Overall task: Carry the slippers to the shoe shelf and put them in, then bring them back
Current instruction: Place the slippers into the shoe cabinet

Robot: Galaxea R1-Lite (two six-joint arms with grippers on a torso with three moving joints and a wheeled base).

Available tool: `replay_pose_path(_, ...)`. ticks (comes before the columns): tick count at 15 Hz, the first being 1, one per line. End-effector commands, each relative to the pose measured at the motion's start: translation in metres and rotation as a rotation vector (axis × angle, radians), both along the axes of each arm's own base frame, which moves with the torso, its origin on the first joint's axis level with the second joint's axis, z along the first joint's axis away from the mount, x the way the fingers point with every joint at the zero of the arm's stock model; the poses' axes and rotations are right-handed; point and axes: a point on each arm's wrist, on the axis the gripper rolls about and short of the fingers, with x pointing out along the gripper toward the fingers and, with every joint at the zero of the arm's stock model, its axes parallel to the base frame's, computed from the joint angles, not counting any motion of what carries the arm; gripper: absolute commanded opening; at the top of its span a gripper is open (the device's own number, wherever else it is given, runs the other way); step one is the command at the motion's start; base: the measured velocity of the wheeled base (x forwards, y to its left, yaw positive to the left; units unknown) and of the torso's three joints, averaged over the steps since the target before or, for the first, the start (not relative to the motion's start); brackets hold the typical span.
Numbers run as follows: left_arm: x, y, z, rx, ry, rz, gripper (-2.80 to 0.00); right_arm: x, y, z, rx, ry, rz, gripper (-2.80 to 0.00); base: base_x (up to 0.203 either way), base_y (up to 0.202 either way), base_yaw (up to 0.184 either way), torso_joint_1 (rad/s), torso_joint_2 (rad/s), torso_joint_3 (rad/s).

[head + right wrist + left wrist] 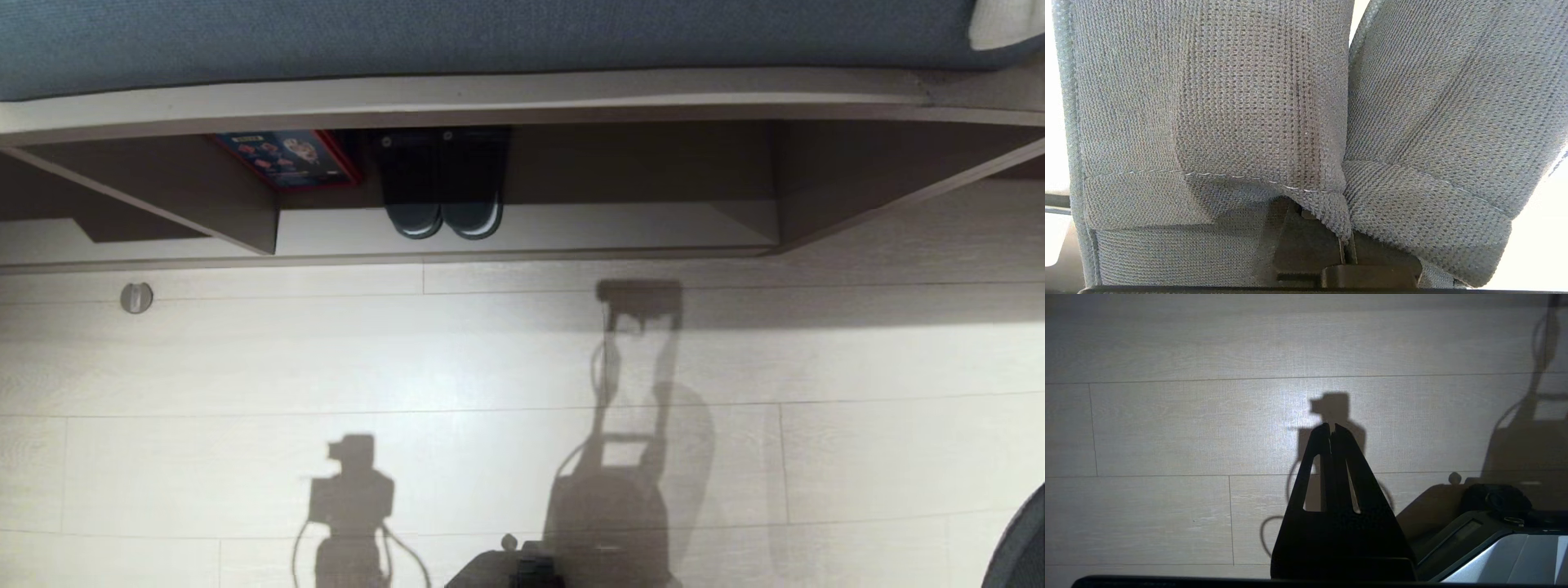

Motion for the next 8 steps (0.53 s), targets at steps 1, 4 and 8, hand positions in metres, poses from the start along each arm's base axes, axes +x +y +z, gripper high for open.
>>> replay_pose_path(1,0.0001,0.0,-0.0001,0.0,0.001,0.001,-2.8,0.0001,0.0,0.0,-0.001,0.001,0.001,-2.8,0.0,0.0,0.0,0.001,0.01,-0.203)
replay_pose_path(4,0.0001,0.0,0.0,0.0,0.001,0.001,-2.8,0.0001,0.0,0.0,-0.001,0.001,0.001,-2.8,0.0,0.0,0.0,0.009,0.0,-0.193)
replay_pose_path(8,0.0001,0.0,0.0,0.0,0.001,0.002,-2.8,0.0001,0.0,0.0,-0.001,0.001,0.001,-2.8,0.0,0.0,0.0,0.002,0.0,-0.197)
